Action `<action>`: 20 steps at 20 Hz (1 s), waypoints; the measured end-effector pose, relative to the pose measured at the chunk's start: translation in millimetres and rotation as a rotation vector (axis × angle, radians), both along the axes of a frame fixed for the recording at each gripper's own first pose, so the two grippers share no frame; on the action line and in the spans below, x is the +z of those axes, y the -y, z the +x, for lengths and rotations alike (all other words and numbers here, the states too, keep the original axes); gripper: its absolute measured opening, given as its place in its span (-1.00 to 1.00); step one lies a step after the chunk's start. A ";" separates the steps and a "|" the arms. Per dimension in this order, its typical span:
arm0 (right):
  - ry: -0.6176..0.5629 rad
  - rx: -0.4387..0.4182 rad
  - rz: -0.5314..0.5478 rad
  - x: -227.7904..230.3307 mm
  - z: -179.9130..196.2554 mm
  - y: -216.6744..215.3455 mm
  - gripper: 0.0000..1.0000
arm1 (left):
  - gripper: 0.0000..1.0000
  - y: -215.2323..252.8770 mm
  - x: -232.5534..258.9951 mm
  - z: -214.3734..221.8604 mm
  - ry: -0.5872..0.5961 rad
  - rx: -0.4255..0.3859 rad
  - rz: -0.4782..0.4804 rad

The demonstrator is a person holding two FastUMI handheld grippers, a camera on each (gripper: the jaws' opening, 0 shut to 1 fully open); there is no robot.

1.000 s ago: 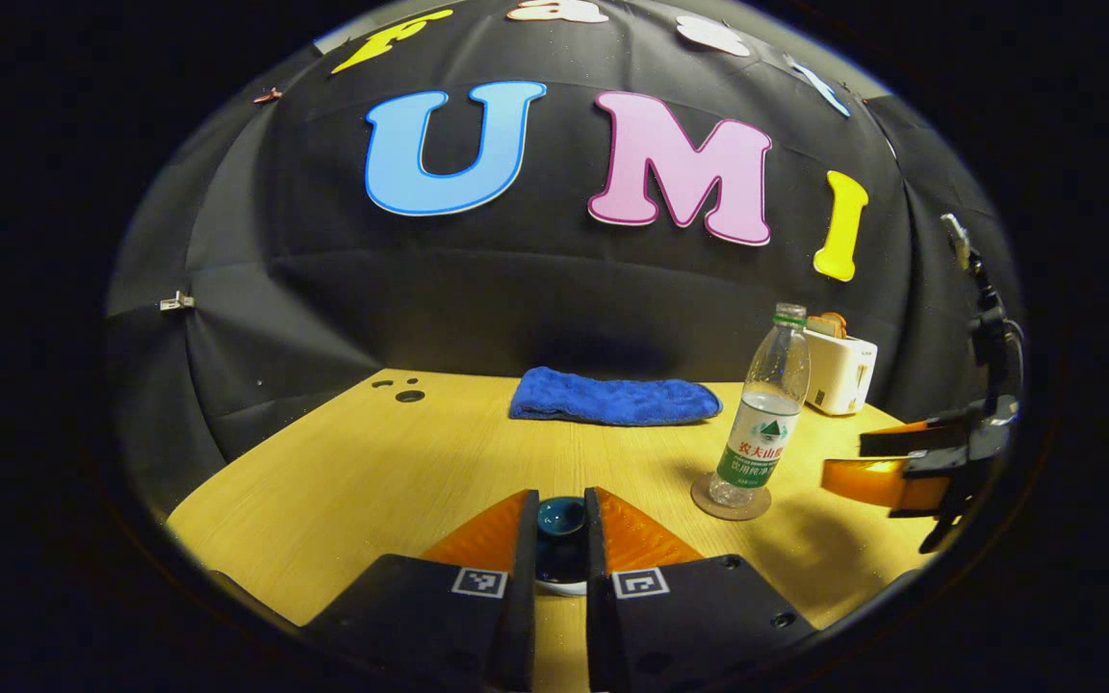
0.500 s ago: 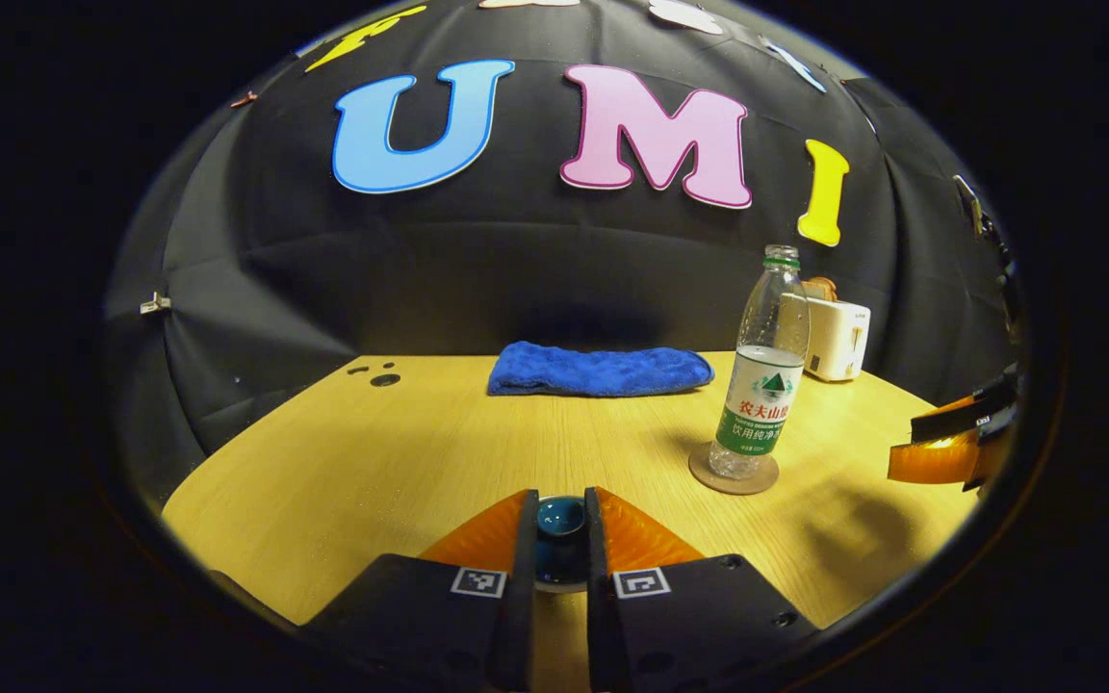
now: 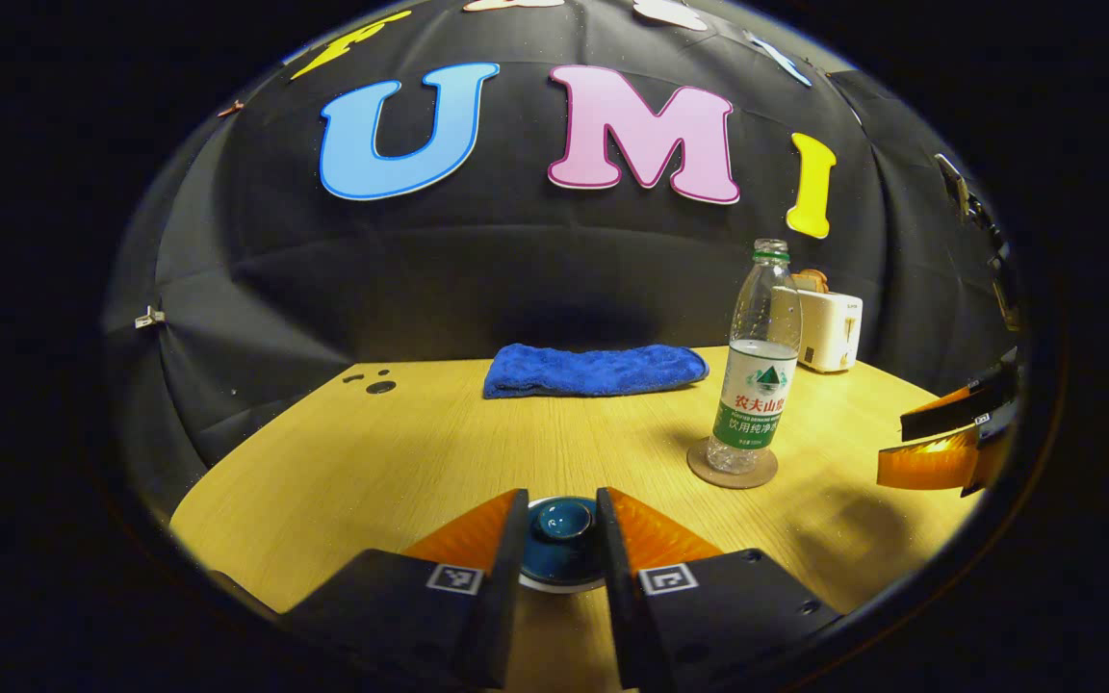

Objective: Open the teacup lid with one hand, grasp the water bottle and pour water into the teacup with the other hand; after pouring, place the water bottle on the coaster and then close the teacup lid.

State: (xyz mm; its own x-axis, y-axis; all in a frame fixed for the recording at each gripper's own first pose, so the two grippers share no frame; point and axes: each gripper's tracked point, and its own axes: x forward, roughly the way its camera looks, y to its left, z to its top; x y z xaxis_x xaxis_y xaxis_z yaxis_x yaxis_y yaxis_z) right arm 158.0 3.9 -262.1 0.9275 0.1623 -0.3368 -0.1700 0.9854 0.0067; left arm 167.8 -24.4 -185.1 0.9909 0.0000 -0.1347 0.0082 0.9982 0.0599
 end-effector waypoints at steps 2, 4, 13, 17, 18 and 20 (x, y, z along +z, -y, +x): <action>0.002 -0.004 0.002 7.3 0.7 -1.2 0.96 | 0.35 -3.4 8.1 -5.7 0.012 0.003 0.001; 0.015 -0.014 0.007 19.1 1.0 -3.1 0.96 | 0.54 -6.7 19.5 -13.2 0.018 0.006 -0.002; 0.111 0.000 0.004 100.2 -22.8 -33.3 0.96 | 0.89 -32.7 126.3 -76.2 0.118 0.058 0.011; 0.190 -0.012 -0.032 148.5 -44.4 -38.1 0.97 | 0.89 -28.1 184.4 -112.0 0.185 0.075 -0.043; 0.218 -0.022 -0.042 163.3 -51.8 -38.0 0.97 | 0.89 -28.3 197.6 -120.6 0.201 0.082 -0.047; 0.270 -0.041 -0.046 188.0 -66.8 -39.2 0.93 | 0.89 -28.9 220.3 -139.2 0.231 0.088 -0.067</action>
